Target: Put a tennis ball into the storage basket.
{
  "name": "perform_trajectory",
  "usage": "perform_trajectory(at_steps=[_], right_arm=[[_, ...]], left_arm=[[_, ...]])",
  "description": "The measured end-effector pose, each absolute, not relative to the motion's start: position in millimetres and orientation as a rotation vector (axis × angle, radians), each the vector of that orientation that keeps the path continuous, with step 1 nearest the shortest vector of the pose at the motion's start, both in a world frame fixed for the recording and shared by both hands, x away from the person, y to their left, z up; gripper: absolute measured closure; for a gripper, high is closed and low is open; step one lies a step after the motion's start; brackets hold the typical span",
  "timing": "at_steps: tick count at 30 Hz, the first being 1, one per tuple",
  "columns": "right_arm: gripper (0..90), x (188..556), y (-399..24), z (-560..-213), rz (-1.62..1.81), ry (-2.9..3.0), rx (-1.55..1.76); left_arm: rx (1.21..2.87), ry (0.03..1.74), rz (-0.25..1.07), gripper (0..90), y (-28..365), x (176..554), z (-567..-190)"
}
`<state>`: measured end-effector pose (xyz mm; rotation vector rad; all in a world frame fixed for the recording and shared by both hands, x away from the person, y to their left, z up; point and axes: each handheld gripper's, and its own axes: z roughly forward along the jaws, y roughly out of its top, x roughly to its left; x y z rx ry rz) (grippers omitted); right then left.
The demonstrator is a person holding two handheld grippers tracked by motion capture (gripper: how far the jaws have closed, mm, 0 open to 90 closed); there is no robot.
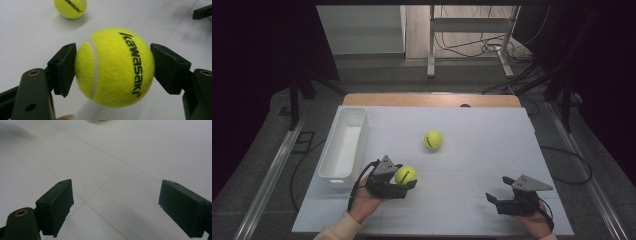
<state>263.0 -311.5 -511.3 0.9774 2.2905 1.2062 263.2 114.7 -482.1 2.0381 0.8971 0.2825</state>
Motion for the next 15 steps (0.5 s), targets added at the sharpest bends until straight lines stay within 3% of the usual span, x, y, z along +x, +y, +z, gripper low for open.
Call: perform_trajectory(at_steps=[15], right_arm=[[13.0,263,-312,-511,1.21,2.283,0.982]], left_arm=[[1.97,0.869,0.303,25.7,124,261,-469]])
